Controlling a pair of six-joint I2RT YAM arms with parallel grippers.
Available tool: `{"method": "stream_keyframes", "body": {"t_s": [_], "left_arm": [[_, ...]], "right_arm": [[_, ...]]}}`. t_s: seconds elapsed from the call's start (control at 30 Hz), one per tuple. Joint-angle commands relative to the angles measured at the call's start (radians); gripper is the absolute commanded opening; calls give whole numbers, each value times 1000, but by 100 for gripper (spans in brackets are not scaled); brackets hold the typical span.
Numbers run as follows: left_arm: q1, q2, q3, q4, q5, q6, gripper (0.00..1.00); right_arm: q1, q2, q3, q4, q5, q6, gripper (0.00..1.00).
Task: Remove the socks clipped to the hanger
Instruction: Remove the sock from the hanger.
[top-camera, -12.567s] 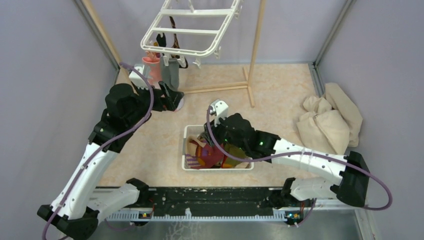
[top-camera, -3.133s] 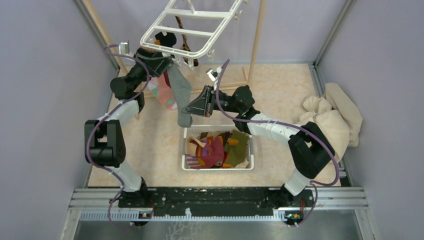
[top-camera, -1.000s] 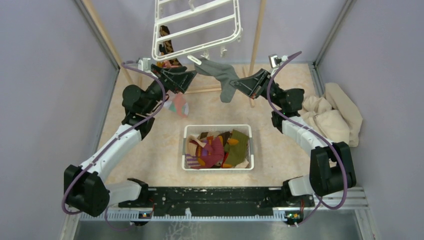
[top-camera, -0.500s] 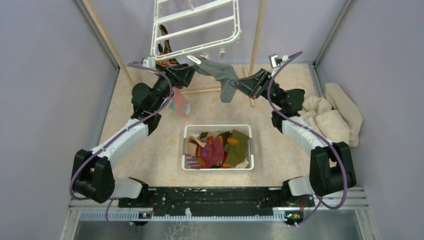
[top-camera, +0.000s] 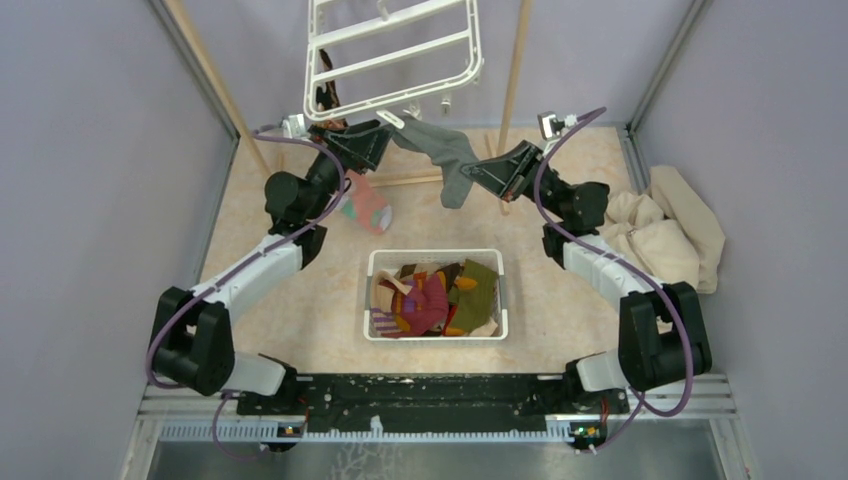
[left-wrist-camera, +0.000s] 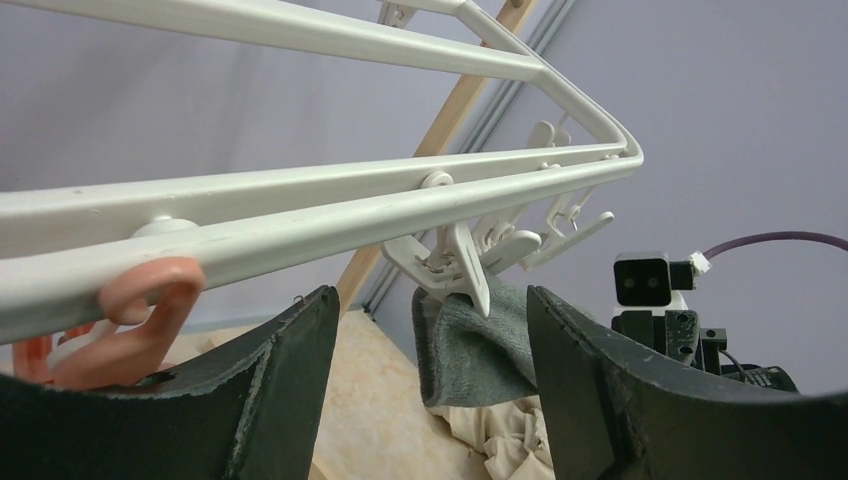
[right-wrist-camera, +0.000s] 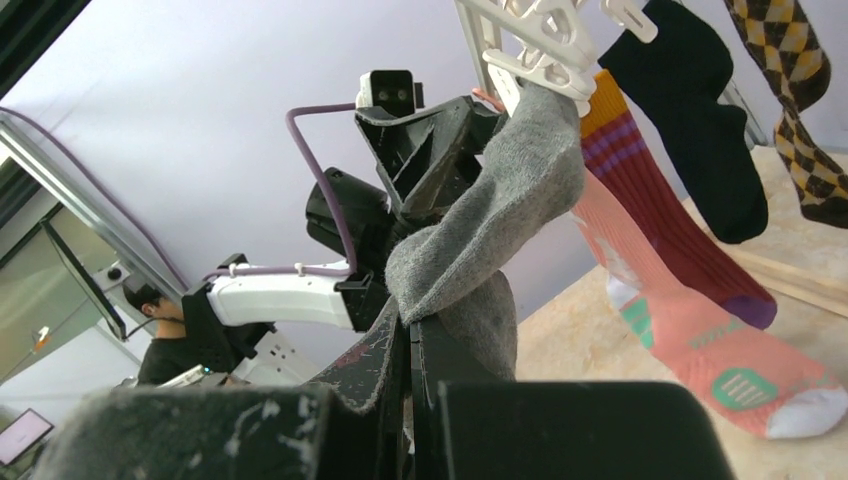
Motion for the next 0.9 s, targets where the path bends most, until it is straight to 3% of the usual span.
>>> {"method": "stream_keyframes", "body": {"t_s": [0.0,0.87], "left_arm": [[-4,36,9,90,17,-43,75],[21,97,50,216,-47,-176,74]], "right_arm": [[-6,-4,-9,94,-5,18,0],[-6,-7,-58,151,-11,45,0]]}}
